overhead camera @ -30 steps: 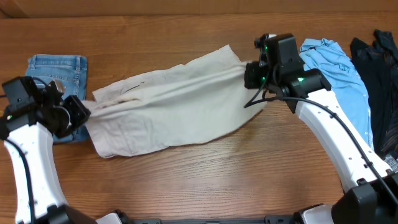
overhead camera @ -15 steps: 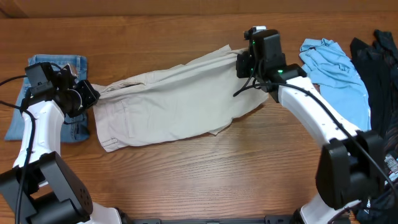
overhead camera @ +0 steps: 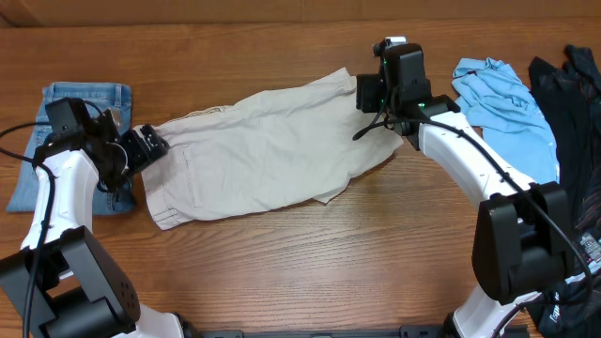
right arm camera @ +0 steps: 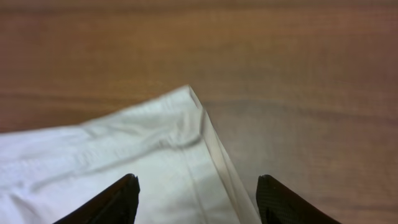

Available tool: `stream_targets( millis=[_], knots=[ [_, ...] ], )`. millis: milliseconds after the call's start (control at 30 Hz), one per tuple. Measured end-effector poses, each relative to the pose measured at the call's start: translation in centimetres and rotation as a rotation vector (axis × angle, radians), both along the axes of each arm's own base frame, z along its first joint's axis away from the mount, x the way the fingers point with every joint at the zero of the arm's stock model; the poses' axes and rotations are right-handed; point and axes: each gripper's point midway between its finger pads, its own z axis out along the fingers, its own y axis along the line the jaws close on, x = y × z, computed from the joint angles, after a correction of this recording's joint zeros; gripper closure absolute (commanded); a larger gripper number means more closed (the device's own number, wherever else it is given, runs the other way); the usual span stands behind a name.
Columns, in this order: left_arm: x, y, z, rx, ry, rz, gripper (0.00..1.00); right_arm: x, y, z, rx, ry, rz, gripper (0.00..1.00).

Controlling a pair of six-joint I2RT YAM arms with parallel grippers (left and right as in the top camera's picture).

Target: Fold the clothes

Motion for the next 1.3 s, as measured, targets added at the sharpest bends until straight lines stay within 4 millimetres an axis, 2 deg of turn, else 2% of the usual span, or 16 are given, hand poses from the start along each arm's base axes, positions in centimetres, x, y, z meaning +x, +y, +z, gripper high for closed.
stream_targets(
  millis=[167, 267, 333, 500, 633, 867, 1167, 1200, 1233, 1267, 1300],
  knots=[
    [-3.0, -1.2, -0.9, -0.051, 0.134, -0.001, 0.00, -1.7, -2.3, -2.1, -0.032, 0.120, -0.036, 0.31],
    [-3.7, -1.5, -1.1, -0.063, 0.162, -0.002, 0.00, -2.8, -3.9, -3.1, -0.047, 0.188, -0.064, 0.31],
    [-4.0, -1.6, -1.1, -0.068, 0.175, -0.002, 0.00, -3.3, -5.0, -3.6, -0.053, 0.223, -0.084, 0.26],
    [-4.7, -2.0, -1.3, -0.082, 0.208, -0.004, 0.00, -5.2, -6.8, -4.9, -0.029, 0.331, -0.124, 0.22],
    [-4.9, -2.8, -1.3, -0.082, 0.221, -0.029, 0.00, -6.0, -6.4, -5.6, 0.029, 0.369, -0.101, 0.21],
    [-4.6, -5.9, -1.3, -0.070, 0.232, -0.128, 0.00, -7.8, -4.8, -8.3, 0.108, 0.410, -0.042, 0.21],
    [-4.6, -8.8, -1.4, -0.063, 0.244, -0.215, 0.00, -7.6, -3.9, -11.0, 0.158, 0.365, -0.005, 0.22],
    [-4.6, -9.1, -1.4, -0.062, 0.245, -0.224, 0.00, -7.4, -3.7, -11.4, 0.164, 0.363, 0.005, 0.26],
    [-4.6, -9.3, -1.4, -0.062, 0.247, -0.230, 0.00, -7.1, -3.5, -11.3, 0.174, 0.352, 0.011, 0.37],
    [-4.7, -9.5, -1.4, -0.061, 0.248, -0.237, 0.00, -6.9, -3.4, -11.5, 0.177, 0.348, 0.019, 0.59],
    [-4.7, -9.8, -1.4, -0.061, 0.249, -0.244, 0.00, -6.9, -3.3, -11.6, 0.183, 0.348, 0.022, 0.75]
  ],
)
